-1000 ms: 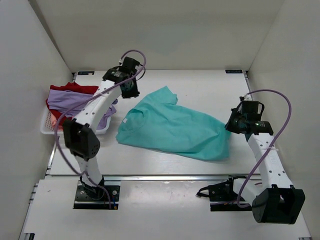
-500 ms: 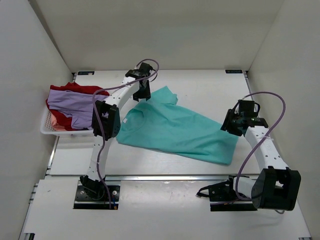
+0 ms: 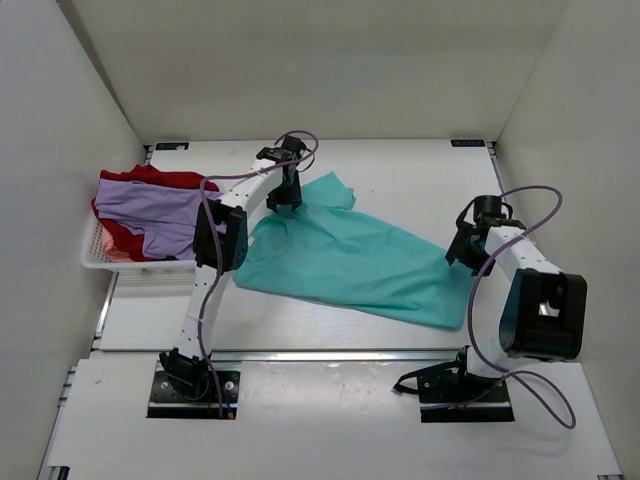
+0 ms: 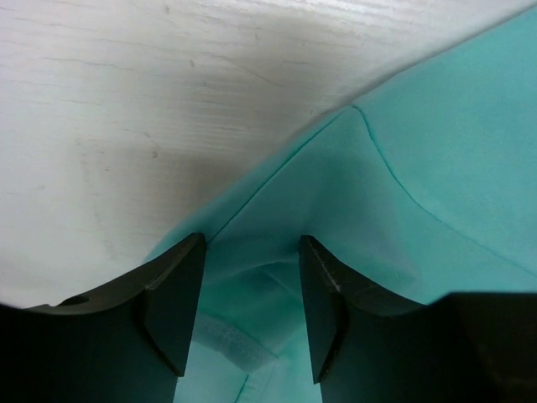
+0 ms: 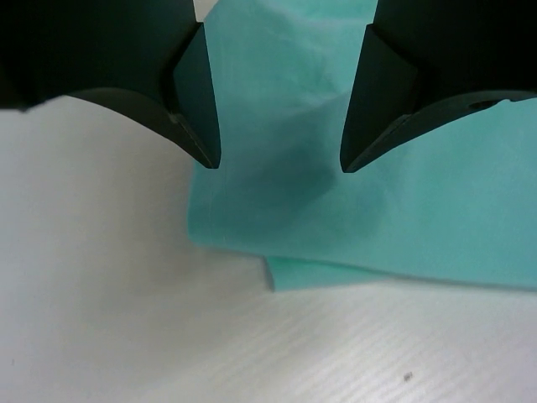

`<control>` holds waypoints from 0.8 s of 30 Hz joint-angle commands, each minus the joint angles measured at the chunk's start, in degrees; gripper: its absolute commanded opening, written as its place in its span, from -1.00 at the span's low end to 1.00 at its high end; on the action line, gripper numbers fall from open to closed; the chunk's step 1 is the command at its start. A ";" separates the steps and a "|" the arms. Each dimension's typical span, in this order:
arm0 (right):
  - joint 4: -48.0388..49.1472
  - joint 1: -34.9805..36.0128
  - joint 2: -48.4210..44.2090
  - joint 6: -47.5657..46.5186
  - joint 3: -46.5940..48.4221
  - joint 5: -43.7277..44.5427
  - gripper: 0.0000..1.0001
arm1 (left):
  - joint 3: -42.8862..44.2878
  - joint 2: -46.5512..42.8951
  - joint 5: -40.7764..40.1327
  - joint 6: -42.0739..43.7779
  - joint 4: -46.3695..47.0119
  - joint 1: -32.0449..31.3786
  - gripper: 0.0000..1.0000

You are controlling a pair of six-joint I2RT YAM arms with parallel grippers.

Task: Fold and stack the t-shirts
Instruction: Flatten out the tshirt

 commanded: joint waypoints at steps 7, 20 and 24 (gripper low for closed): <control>1.52 2.43 10.50 -0.76 8.19 1.63 0.32 | 3.39 2.10 -1.33 0.28 -1.32 -2.92 0.32; 0.65 2.52 10.70 -3.14 10.90 -4.10 -1.00 | 3.65 -0.52 -2.91 1.87 -6.34 -2.93 -1.00; -1.55 3.05 7.10 -2.79 16.79 -3.04 -0.99 | 7.34 -7.37 -3.62 1.16 -9.14 -0.91 -1.00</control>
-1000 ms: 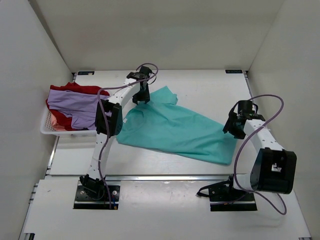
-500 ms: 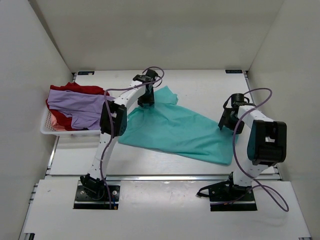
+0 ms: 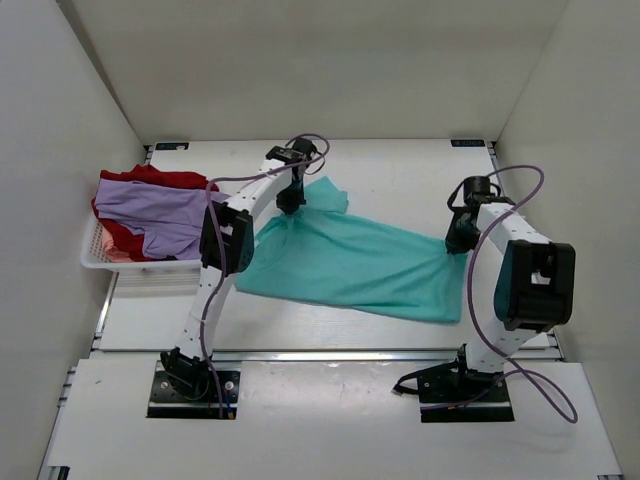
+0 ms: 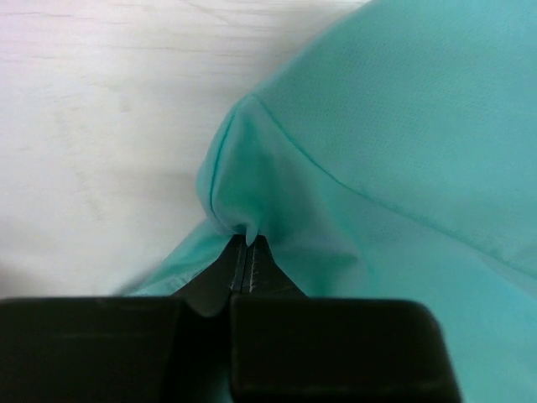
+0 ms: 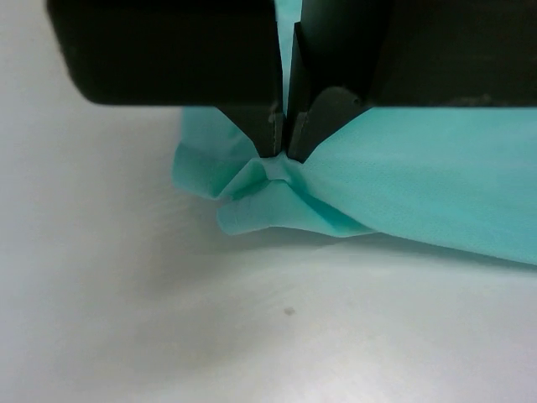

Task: Fold and stack the t-shirts
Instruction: Flatten out the tshirt

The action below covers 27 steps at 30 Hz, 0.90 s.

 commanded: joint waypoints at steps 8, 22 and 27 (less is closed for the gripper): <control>-4.40 0.58 -21.23 -1.33 11.11 3.38 -1.00 | -0.53 -32.54 -2.29 -0.06 -3.12 4.18 -1.00; -12.66 -4.43 -54.03 -5.98 11.10 0.58 -1.00 | -11.17 -65.44 3.33 -2.78 -1.18 3.03 -1.00; -7.76 -7.15 -52.11 -5.46 13.48 -1.53 -1.00 | -10.12 -64.93 6.14 -4.10 -0.31 4.26 -1.00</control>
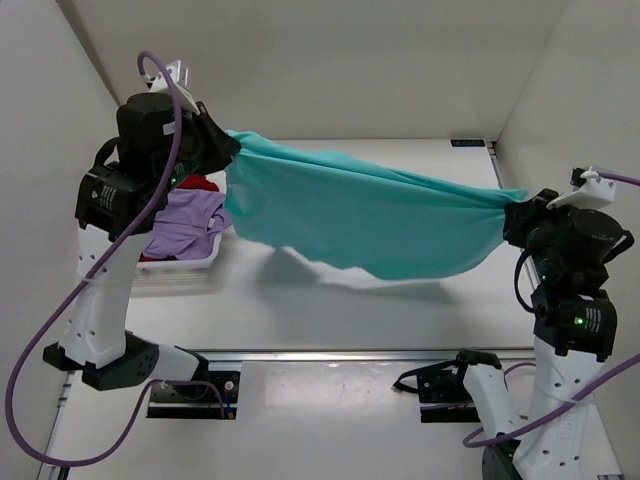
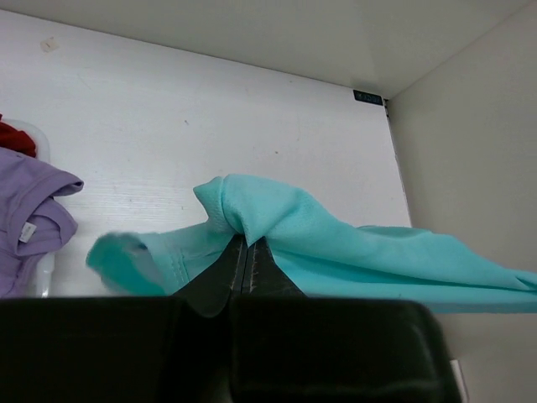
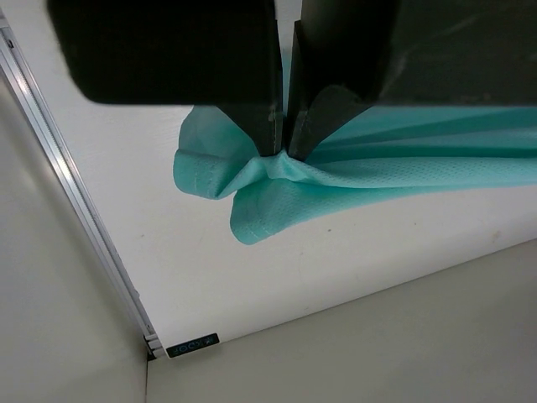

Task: Fold and stack the t-shirts
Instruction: Flatten out the tshirt

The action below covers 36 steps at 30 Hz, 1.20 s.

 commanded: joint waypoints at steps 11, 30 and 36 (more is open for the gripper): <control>19.90 2.20 31.78 1.14 0.16 2.04 -1.00 | 10.85 28.64 -2.27 -2.85 6.46 3.16 -1.00; 13.08 2.20 43.63 -0.36 5.75 12.40 0.06 | -8.40 29.41 -3.32 -1.27 7.69 6.41 -0.07; 4.02 5.45 27.88 5.70 -15.53 14.08 0.04 | -40.30 12.70 -4.20 -1.62 6.37 -0.53 -0.07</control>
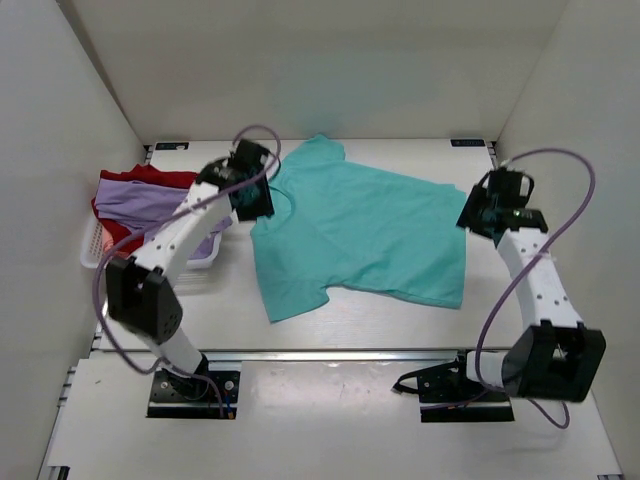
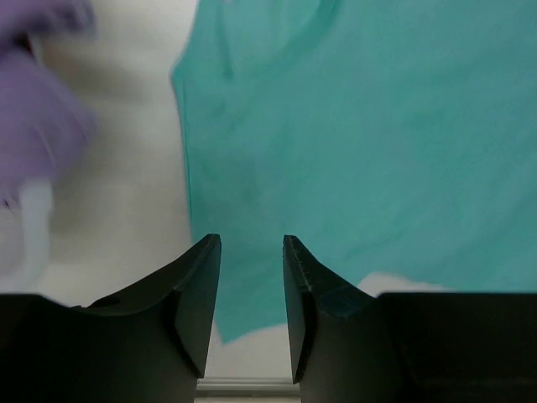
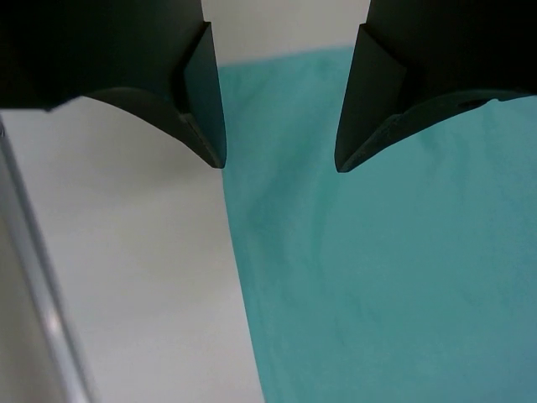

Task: Fold and stack the t-shirts
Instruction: Flatten out the tshirt

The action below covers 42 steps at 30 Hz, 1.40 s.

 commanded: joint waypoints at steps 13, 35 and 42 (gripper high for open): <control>-8.95 0.26 -12.67 10.50 -26.64 -7.81 0.05 | -35.42 -10.62 3.60 -3.87 6.87 -7.81 0.02; -2.01 -4.13 -6.27 15.78 -31.83 -10.35 0.21 | -38.76 3.36 6.59 -5.63 11.89 -10.54 -0.26; 0.55 -2.64 -0.90 14.30 -29.47 -13.17 -1.00 | -37.45 1.35 5.46 -3.35 11.10 -9.23 -1.00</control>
